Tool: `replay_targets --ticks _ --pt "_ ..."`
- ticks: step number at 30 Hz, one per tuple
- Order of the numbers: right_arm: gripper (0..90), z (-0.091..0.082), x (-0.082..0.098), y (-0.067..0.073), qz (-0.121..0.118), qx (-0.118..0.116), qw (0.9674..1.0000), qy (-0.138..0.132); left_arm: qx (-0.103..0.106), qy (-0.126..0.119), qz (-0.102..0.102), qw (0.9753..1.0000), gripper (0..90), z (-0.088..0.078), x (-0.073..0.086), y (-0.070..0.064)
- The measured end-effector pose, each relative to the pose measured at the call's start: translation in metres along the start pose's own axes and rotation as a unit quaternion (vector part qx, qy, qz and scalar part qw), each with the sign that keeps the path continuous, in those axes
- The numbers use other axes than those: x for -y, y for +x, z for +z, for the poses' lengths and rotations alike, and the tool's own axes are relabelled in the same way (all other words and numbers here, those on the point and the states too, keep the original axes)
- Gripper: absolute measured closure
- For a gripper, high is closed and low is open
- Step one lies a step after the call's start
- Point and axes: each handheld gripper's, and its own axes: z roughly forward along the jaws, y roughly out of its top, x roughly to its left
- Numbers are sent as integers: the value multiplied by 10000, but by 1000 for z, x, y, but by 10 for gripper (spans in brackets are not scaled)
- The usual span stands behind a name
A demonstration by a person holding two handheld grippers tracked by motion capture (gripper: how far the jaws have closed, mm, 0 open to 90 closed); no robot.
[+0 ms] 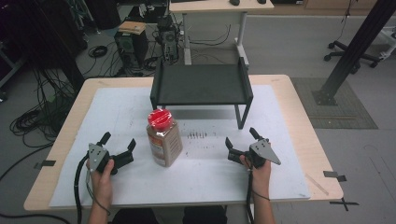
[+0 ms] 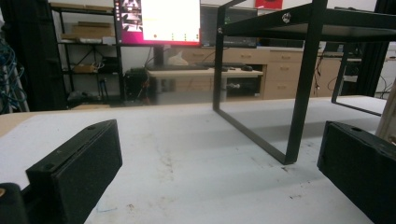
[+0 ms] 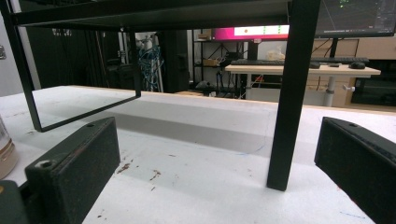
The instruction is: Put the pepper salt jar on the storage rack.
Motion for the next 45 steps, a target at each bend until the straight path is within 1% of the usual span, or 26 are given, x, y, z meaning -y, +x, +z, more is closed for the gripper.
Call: replay_targets --ticks 12,16,20,24,27,30,32,33,34,37,38,39,41,42,45 --pt "0 0 0 0 15 0 10000 -1 97 20 -46 9999 2 -8 0 -3" --pt "0 0 0 0 20 0 10000 -1 128 49 -15 9999 2 -13 0 -7" --pt "0 0 0 0 25 -8 10000 8 132 52 -13 9999 2 -14 0 -8" --pt "0 0 0 0 24 -7 10000 8 202 69 39 9998 2 -18 0 -11" --pt "0 0 0 0 24 -9 10000 10 202 69 39 9998 4 -18 0 -11" --pt "0 0 0 0 18 -10 10000 14 271 57 79 9996 4 -20 0 -13" --pt "0 0 0 0 16 -7 10000 14 271 57 79 9996 4 -20 0 -13" --pt "0 0 0 0 16 -7 10000 14 315 59 78 9995 4 -21 0 -14" --pt "0 0 0 0 16 -7 10000 14 315 59 78 9995 4 -21 0 -14" --pt "0 0 0 0 13 -5 10000 14 436 49 109 9990 4 -24 0 -16" --pt "0 0 0 0 13 -5 10000 14 436 49 109 9990 3 -24 0 -16" --pt "0 0 0 0 13 -4 10000 13 542 36 105 9985 2 -27 0 -17" --pt "0 0 0 0 10 -3 10000 15 568 27 106 9983 2 -27 0 -18" --pt "0 0 0 0 10 -3 10000 15 671 35 119 9977 3 -30 0 -20" --pt "0 0 0 0 8 -3 10000 16 671 35 119 9977 2 -30 0 -20"
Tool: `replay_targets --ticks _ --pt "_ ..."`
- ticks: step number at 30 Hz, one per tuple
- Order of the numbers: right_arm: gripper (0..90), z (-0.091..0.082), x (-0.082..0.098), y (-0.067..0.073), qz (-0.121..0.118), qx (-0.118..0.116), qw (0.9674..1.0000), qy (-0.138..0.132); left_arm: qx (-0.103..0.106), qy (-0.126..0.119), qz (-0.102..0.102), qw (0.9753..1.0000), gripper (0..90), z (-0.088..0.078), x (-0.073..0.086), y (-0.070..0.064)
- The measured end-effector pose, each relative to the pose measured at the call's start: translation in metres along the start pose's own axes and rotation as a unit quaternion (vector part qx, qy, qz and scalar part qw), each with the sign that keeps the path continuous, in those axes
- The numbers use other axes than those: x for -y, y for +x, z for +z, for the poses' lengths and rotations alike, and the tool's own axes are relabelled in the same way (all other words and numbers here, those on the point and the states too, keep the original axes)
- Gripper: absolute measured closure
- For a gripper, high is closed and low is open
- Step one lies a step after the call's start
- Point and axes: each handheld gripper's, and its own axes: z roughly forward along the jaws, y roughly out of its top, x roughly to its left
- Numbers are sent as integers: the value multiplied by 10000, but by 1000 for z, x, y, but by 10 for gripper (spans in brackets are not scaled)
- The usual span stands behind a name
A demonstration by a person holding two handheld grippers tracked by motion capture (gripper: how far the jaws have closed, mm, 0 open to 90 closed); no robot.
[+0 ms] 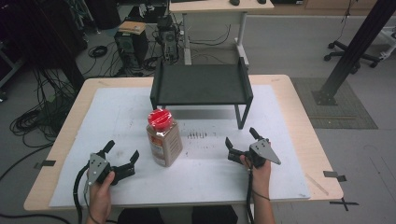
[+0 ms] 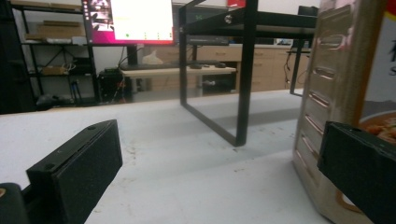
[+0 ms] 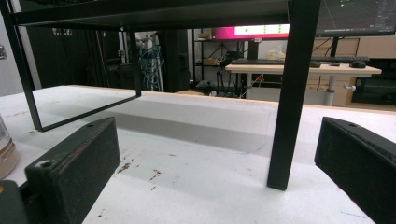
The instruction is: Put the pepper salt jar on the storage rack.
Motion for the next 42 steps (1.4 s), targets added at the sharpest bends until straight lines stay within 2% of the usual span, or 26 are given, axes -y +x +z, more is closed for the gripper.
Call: replay_targets --ticks 10,15,28,32,33,42 --pt "0 0 0 0 -4 -2 10000 3 110 35 -33 9999 2 -3 0 -9" --pt "0 0 0 0 -4 -7 10000 12 288 100 -21 9995 2 -4 -1 -14" --pt "0 0 0 0 -8 -8 10000 13 469 132 -12 9988 2 -6 -1 -21" --pt "0 0 0 0 -5 -9 10000 12 560 170 -33 9983 2 -5 -1 -24" --pt "0 0 0 0 -5 -10 10000 12 639 184 -15 9978 2 -5 -1 -25" --pt "0 0 0 0 -5 -8 10000 4 662 225 -24 9975 2 -5 -2 -28"
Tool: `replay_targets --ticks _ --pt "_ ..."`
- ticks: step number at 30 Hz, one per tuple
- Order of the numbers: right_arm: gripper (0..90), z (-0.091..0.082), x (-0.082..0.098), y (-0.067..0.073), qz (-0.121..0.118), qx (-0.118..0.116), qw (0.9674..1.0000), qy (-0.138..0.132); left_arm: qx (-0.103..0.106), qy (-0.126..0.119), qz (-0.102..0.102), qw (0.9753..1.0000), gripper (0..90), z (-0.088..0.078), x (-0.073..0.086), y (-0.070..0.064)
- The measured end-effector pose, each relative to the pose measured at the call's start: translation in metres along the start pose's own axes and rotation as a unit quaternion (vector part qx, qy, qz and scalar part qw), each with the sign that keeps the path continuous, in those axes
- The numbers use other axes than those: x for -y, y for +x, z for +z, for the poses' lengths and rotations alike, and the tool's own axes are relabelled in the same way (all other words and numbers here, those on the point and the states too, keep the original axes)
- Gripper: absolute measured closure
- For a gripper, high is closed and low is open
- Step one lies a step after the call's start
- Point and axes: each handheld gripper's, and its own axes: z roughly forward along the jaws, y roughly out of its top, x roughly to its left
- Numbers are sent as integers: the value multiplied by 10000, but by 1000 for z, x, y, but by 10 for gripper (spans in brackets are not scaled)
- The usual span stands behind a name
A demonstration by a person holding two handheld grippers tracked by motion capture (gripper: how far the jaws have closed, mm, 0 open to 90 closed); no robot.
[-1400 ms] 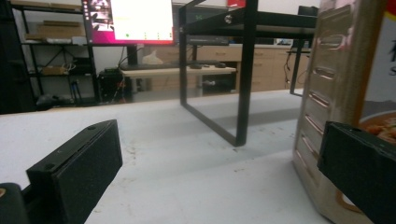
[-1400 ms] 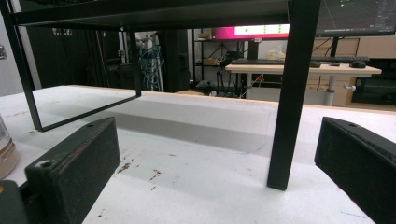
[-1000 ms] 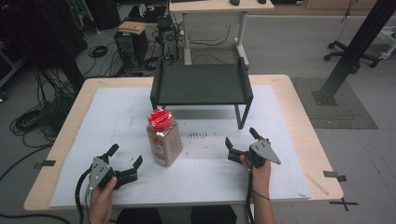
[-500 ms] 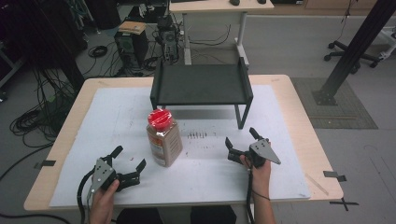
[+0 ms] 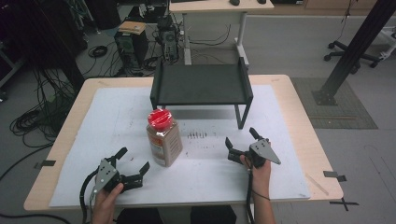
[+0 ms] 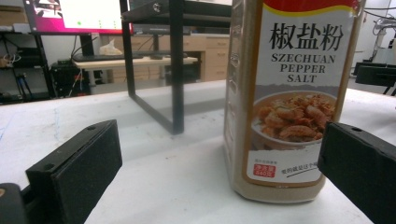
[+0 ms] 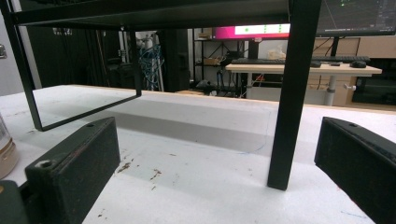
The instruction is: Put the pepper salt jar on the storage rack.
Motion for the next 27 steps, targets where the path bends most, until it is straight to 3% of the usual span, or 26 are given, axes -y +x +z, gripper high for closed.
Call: replay_targets --ticks 27 --pt "0 0 0 0 9 -12 10000 -10 340 -70 -40 9994 2 3 0 -12"
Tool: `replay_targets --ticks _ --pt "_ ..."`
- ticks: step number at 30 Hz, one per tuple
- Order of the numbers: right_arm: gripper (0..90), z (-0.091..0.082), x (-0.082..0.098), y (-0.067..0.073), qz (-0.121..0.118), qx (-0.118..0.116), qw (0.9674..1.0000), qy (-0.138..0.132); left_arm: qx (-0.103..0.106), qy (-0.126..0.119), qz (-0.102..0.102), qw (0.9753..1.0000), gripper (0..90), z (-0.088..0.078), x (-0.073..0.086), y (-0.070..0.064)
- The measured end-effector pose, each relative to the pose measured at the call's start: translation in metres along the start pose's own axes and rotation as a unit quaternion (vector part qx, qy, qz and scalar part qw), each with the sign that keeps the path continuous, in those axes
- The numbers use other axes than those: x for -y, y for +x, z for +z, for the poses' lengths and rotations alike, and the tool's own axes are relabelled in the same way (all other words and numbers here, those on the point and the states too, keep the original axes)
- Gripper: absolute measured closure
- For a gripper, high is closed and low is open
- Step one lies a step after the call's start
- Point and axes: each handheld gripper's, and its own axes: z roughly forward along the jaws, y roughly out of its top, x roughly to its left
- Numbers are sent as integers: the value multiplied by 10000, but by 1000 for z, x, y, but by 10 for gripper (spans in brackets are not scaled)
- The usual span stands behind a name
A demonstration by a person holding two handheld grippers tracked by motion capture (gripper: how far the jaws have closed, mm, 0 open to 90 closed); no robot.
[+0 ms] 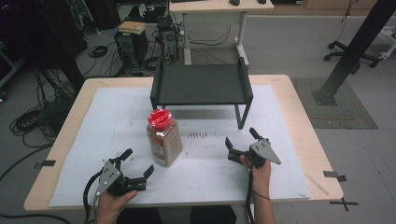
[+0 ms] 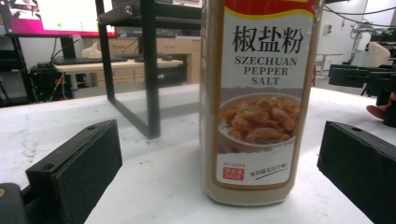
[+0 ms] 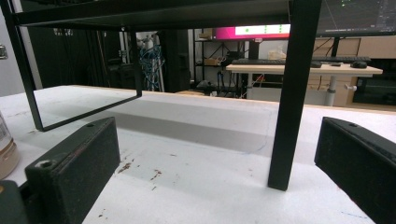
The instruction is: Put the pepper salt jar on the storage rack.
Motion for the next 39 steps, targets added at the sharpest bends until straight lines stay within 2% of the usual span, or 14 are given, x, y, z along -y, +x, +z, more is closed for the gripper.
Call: replay_targets --ticks 21,35,39 --pt "0 0 0 0 1 -14 10000 -1 157 68 -42 9998 2 11 0 -11" --pt "0 0 0 0 3 -20 10000 0 123 6 -1 9999 2 19 -1 -14" --pt "0 0 0 0 4 -20 10000 1 143 -64 -71 9999 2 22 -3 -14"
